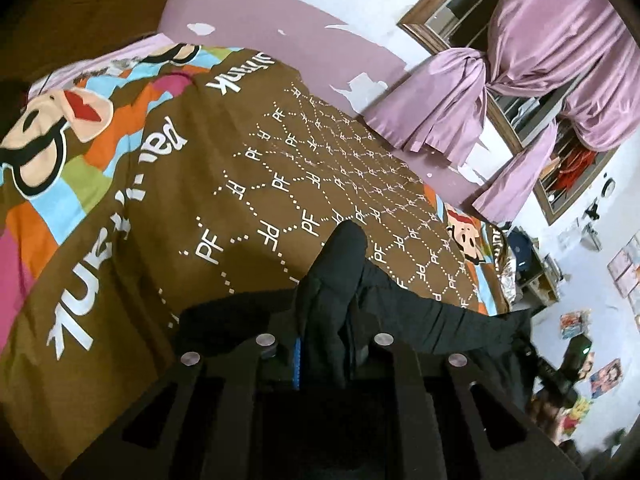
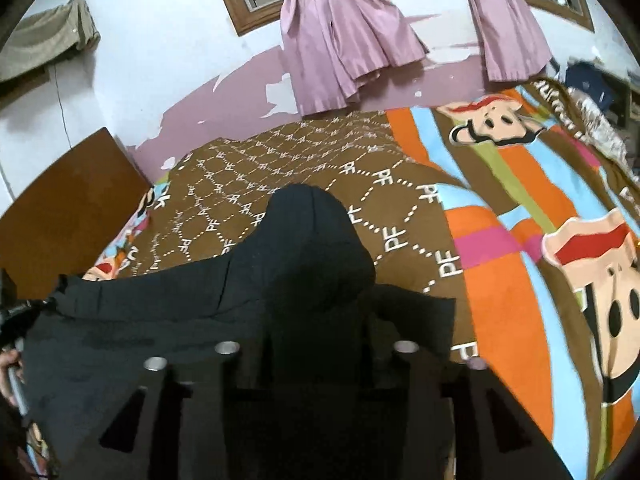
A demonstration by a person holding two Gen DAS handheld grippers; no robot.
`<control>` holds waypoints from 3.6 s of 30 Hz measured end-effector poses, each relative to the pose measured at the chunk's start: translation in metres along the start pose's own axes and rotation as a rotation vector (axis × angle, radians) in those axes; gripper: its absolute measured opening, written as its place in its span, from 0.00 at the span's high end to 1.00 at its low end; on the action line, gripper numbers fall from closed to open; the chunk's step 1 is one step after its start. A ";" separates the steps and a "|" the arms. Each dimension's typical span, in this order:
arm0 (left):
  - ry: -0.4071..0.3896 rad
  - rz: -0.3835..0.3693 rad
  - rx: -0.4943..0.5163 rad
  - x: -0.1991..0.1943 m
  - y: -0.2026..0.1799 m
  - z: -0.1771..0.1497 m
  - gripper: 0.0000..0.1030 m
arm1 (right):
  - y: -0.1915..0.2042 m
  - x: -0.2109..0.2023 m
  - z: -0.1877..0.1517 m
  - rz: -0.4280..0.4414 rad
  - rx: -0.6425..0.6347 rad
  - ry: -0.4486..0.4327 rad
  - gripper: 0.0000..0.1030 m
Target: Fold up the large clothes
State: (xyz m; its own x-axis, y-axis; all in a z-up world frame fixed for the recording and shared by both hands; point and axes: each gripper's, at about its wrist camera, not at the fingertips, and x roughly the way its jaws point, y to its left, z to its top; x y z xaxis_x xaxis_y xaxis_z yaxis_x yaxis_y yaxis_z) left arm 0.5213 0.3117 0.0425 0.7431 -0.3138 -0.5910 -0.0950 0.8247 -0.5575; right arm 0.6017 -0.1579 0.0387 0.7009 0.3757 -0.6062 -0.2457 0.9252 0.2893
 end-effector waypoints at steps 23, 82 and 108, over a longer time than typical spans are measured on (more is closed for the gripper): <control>-0.034 -0.052 0.451 -0.029 -0.116 -0.108 0.40 | 0.101 -0.018 -0.074 0.124 -0.330 0.019 0.05; -0.035 0.280 0.312 0.074 -0.051 -0.081 0.08 | 0.026 0.063 -0.053 0.026 -0.119 0.095 0.00; -0.124 0.234 0.289 0.041 -0.049 -0.078 0.08 | 0.053 0.020 -0.057 -0.189 -0.275 -0.012 0.00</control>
State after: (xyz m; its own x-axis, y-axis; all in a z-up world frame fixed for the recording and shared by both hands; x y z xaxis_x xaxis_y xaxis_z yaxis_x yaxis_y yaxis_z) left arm 0.5046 0.2219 0.0005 0.7998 -0.0571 -0.5975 -0.0942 0.9712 -0.2188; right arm 0.5641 -0.0984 -0.0006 0.7586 0.1973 -0.6209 -0.2812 0.9589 -0.0388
